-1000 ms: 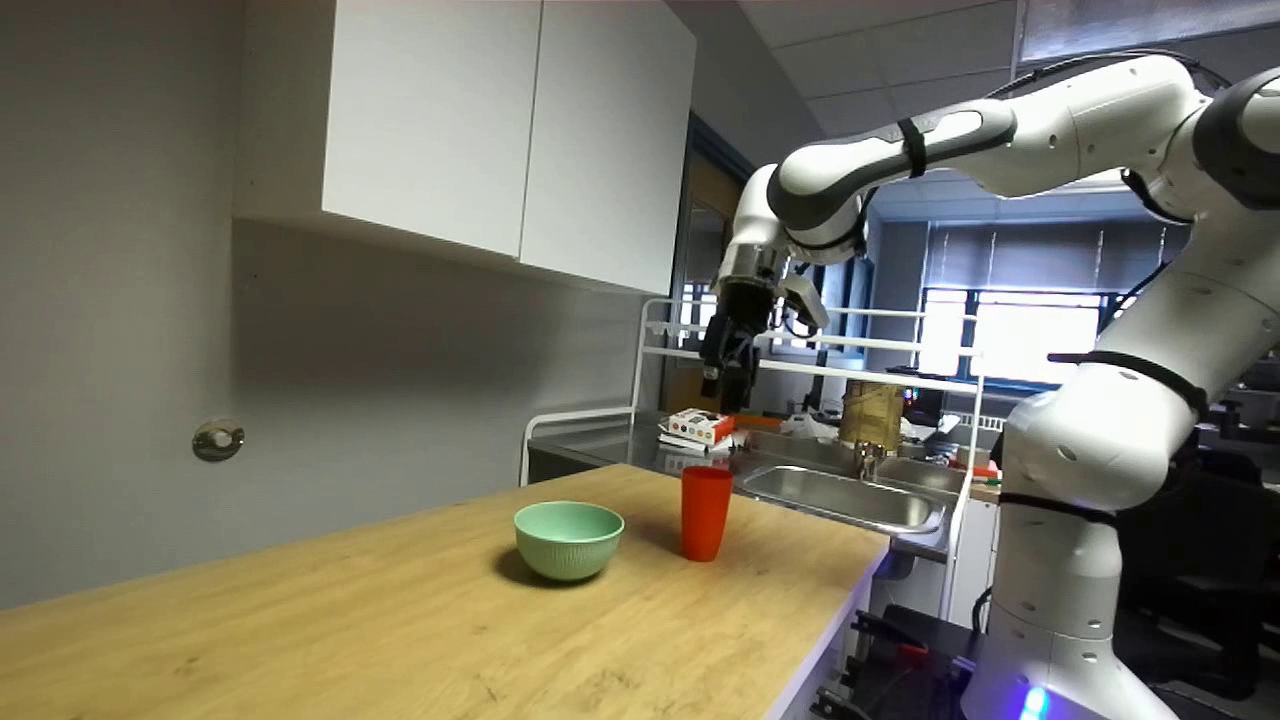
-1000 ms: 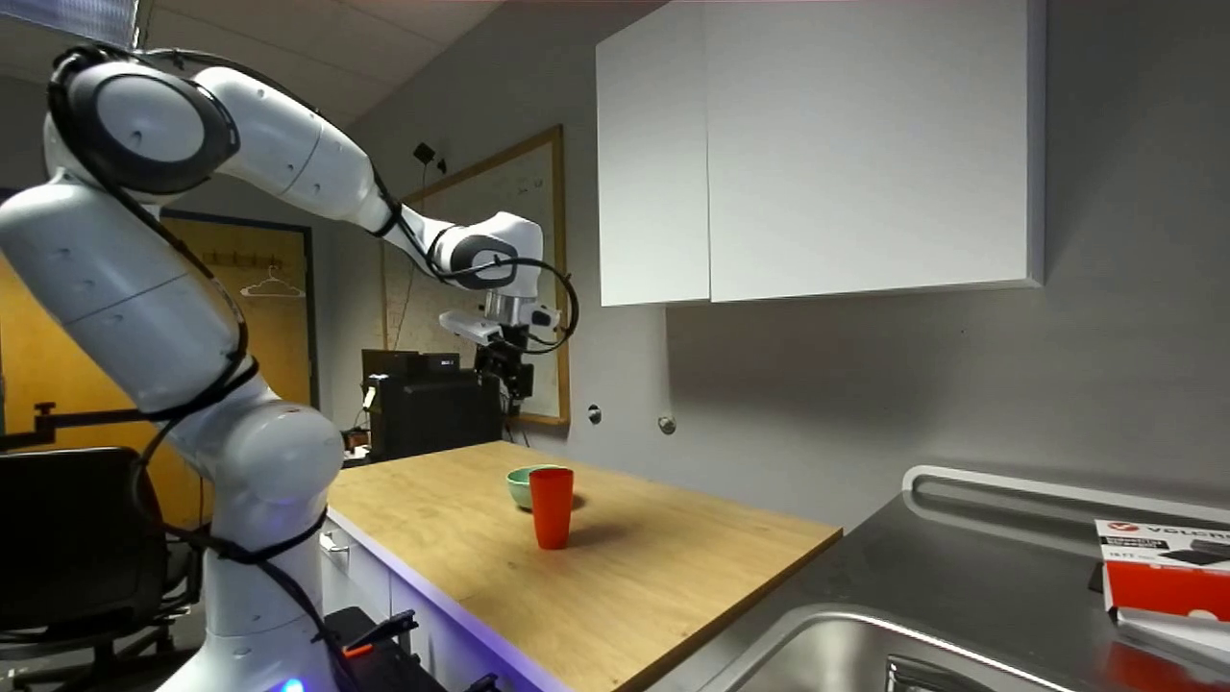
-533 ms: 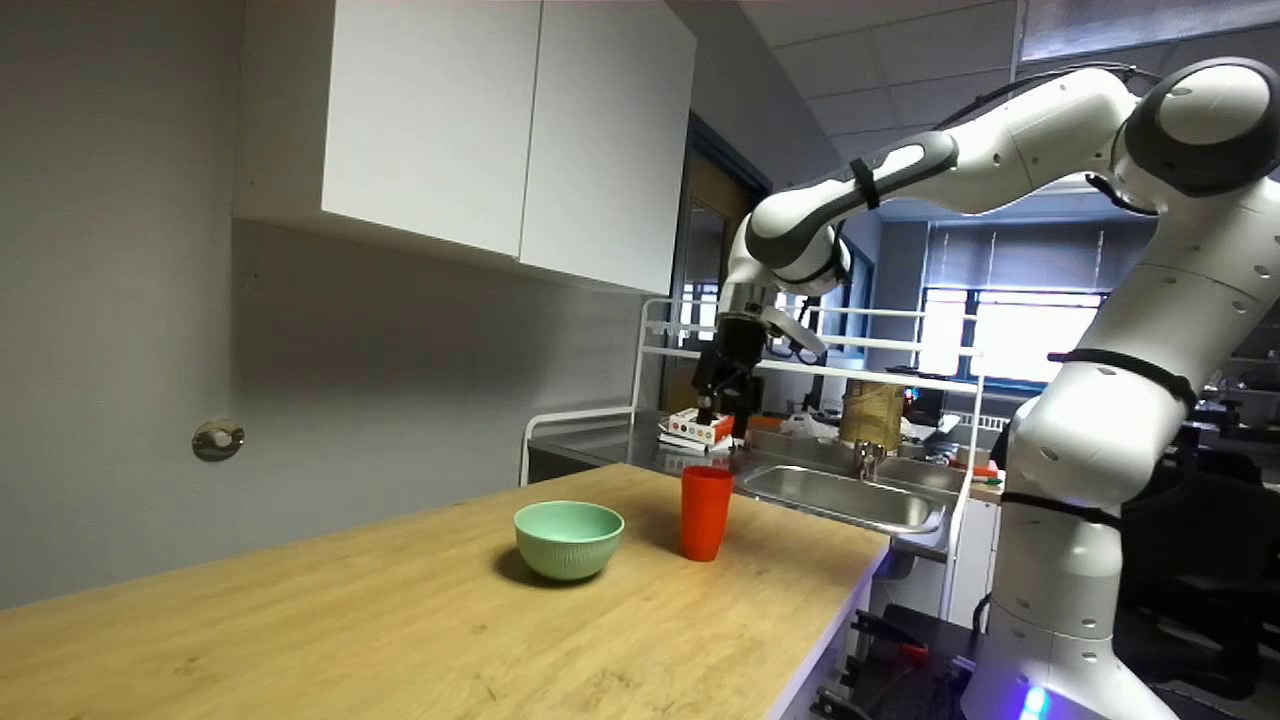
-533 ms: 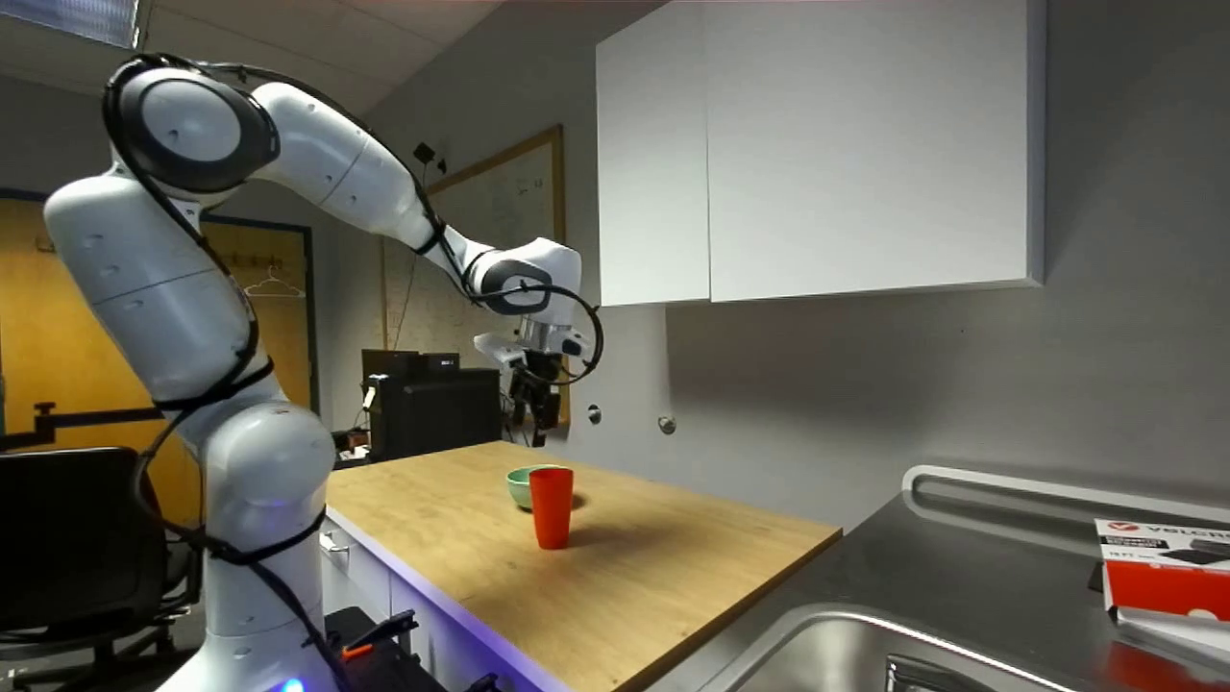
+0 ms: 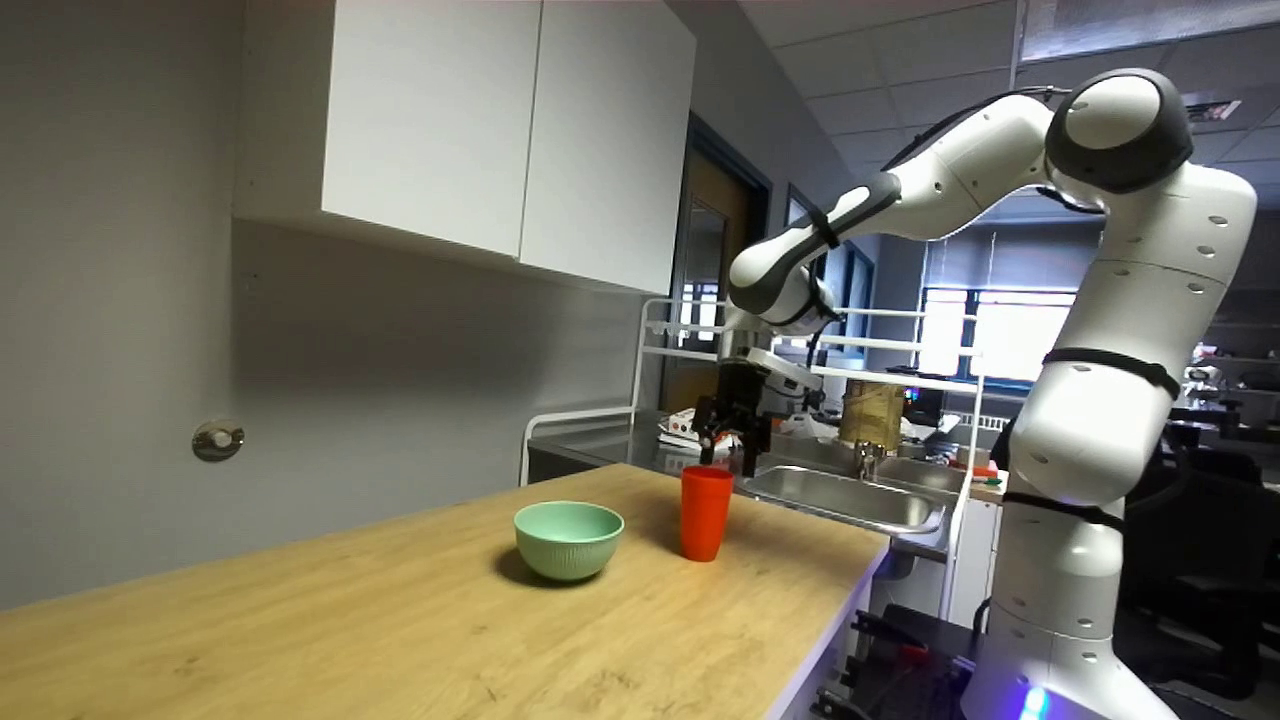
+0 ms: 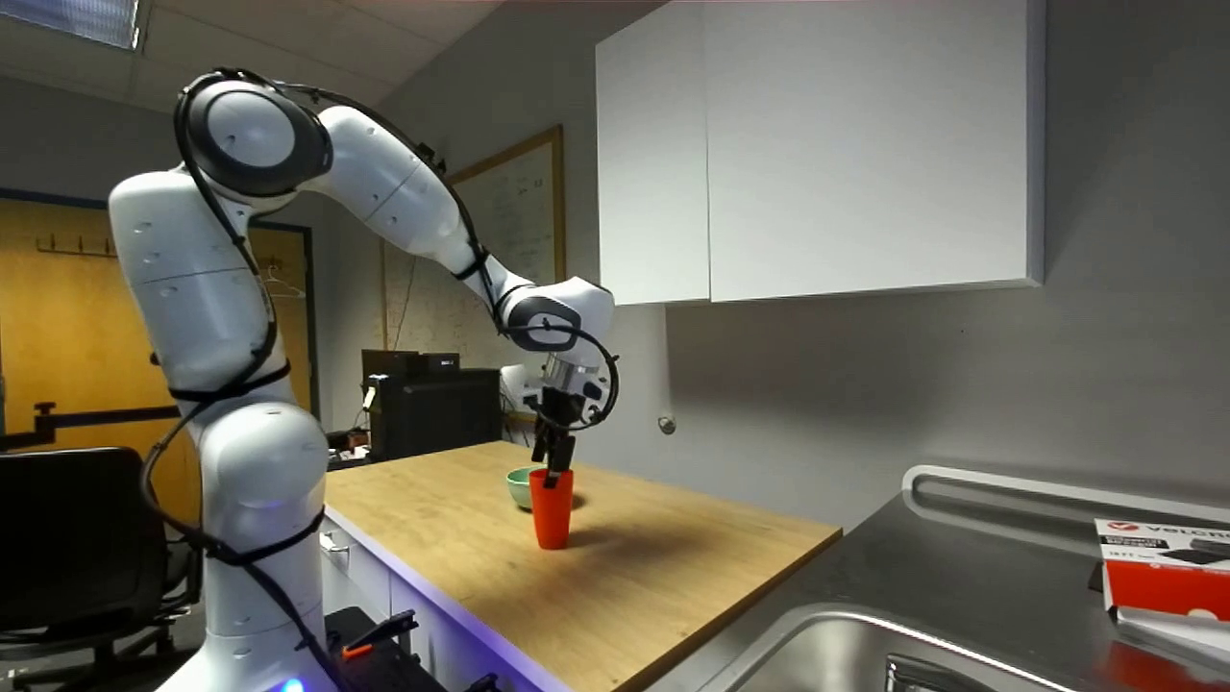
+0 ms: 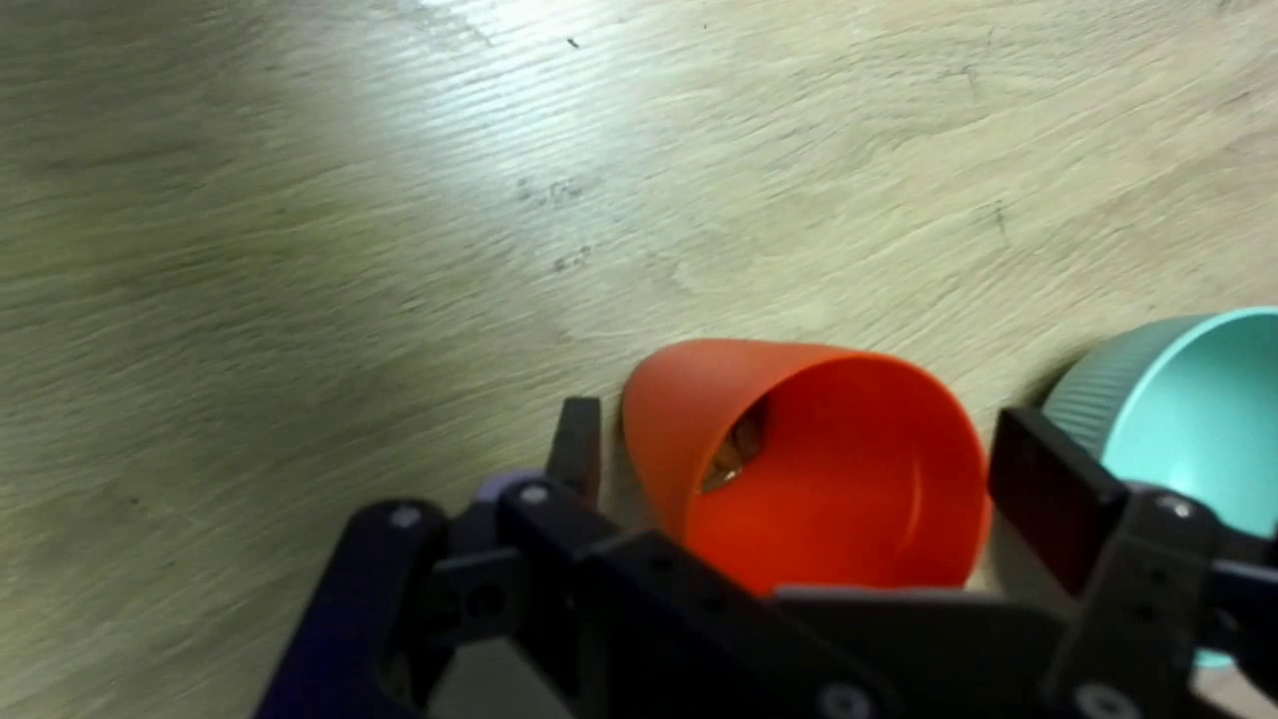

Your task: Pour the contents of the cup into the bowl

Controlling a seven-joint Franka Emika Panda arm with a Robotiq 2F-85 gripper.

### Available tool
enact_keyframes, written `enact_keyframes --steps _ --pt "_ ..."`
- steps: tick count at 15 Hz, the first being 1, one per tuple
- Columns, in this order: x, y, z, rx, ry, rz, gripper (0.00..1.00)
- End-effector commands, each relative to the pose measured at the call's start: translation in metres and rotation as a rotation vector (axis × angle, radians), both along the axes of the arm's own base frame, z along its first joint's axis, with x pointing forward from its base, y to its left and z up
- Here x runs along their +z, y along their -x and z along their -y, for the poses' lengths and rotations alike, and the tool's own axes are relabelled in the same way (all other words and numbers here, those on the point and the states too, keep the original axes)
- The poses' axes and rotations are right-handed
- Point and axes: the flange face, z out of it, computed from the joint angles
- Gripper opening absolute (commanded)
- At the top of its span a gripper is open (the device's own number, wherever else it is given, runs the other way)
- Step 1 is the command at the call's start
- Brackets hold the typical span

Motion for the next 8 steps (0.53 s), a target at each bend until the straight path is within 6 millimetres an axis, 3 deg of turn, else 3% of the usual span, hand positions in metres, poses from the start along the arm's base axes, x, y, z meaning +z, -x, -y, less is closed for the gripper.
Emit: enact_keyframes --steps 1,4,6,8 --pt "-0.02 -0.014 0.015 -0.094 -0.019 -0.045 1.0" --pt "-0.033 -0.017 0.022 -0.137 -0.03 -0.066 1.0" --pt "-0.036 -0.02 0.024 -0.161 -0.027 -0.065 0.75" --pt "-0.036 -0.023 0.024 -0.177 -0.025 -0.064 0.6"
